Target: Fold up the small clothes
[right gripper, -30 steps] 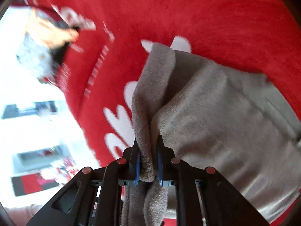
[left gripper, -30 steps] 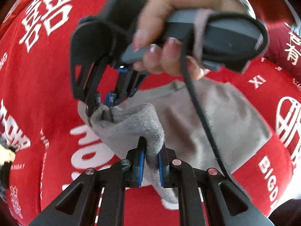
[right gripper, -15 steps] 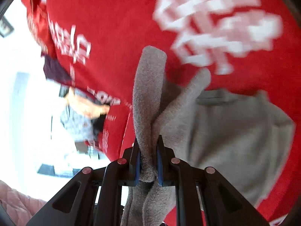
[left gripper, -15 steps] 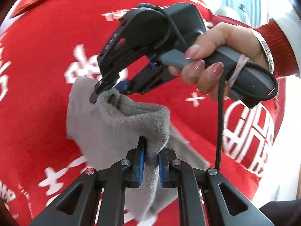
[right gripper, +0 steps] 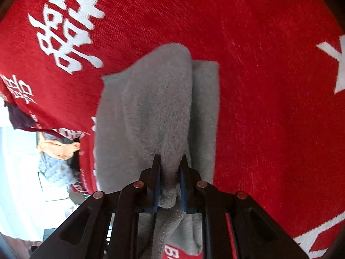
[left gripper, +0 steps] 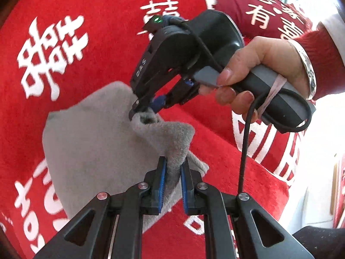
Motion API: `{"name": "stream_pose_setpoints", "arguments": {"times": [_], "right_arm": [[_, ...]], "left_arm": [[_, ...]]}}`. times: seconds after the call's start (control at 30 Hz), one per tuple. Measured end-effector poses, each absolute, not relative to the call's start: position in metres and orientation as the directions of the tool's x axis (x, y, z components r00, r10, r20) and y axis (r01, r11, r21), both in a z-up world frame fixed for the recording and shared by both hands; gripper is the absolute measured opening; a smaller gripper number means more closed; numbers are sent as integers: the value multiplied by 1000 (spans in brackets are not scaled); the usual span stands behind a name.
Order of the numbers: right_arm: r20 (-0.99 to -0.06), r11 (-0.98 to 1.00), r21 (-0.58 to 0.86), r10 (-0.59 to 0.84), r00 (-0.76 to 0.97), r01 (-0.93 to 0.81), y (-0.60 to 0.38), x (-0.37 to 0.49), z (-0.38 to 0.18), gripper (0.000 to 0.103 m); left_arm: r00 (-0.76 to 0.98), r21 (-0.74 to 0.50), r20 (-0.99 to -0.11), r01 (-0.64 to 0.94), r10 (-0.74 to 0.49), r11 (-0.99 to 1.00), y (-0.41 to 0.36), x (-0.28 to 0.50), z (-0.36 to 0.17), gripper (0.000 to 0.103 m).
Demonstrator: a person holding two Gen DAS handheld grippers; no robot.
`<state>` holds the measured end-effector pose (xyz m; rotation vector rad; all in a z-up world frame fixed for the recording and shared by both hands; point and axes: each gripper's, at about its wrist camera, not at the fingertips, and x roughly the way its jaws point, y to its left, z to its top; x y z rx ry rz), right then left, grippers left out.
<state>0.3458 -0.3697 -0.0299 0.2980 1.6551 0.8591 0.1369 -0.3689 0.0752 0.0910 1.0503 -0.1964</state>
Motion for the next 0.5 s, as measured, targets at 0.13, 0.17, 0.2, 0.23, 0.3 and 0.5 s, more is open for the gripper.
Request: {"name": "stream_pose_setpoints", "arguments": {"times": [0.13, 0.17, 0.2, 0.23, 0.3, 0.5], "right_arm": [[-788, 741, 614, 556, -265, -272, -371, 332, -13, 56], [-793, 745, 607, 550, -261, -277, -371, 329, -8, 60], [-800, 748, 599, 544, -255, -286, -376, 325, -1, 60], [-802, 748, 596, 542, -250, -291, -380, 323, 5, 60], [-801, 743, 599, 552, -233, -299, -393, 312, 19, 60], [-771, 699, 637, 582, -258, -325, -399, 272, 33, 56]], "left_arm": [[445, -39, -890, 137, -97, 990, -357, 129, 81, 58], [454, -44, -887, 101, -85, 994, -349, 126, 87, 67], [458, -59, -884, 79, -89, 995, -343, 123, 92, 67], [447, -83, -889, 53, -98, 995, -334, 120, 97, 67], [437, -102, -895, -4, -90, 995, -318, 117, 101, 67], [366, -154, -929, -261, -50, 953, -246, 120, 85, 67]]}}
